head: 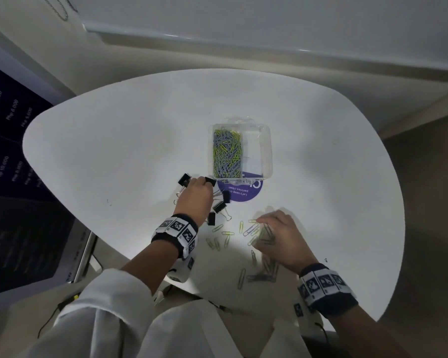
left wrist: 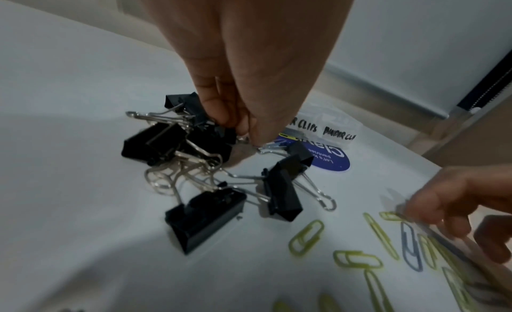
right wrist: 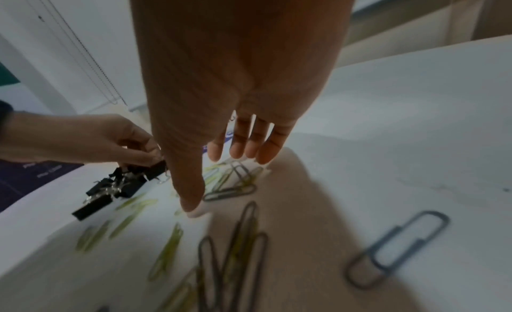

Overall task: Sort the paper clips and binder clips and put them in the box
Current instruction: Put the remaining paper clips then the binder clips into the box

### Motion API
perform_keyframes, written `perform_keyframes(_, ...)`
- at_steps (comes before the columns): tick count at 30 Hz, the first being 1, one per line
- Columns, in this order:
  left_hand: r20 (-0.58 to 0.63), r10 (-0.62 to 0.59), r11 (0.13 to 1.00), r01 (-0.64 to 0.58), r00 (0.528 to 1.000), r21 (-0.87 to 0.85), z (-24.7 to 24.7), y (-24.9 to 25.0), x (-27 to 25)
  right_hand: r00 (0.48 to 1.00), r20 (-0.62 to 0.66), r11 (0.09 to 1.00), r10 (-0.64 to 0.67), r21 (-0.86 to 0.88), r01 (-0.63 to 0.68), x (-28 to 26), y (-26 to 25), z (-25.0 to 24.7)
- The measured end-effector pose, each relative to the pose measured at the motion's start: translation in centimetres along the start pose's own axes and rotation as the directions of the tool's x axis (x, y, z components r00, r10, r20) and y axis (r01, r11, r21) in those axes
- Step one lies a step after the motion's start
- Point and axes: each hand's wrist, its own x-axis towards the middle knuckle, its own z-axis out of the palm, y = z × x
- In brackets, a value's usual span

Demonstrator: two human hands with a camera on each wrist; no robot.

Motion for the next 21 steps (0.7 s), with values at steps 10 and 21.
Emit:
perform_keyframes(10, 0.042, 0.034, 0.999, -0.033, 0.999, -0.008, -0.8, 1.8, 0.2, 0.993, 0.081, 0.996, -0.082, 0.037, 0.079, 0.9, -0.8, 1.9)
perform_keyframes(21, 0.005, 0.017, 0.995, -0.017, 1.000, -0.097, -0.8, 2.6, -1.3, 0.983, 0.115, 0.988, -0.144, 0.065, 0.137, 1.5, -0.9, 1.5)
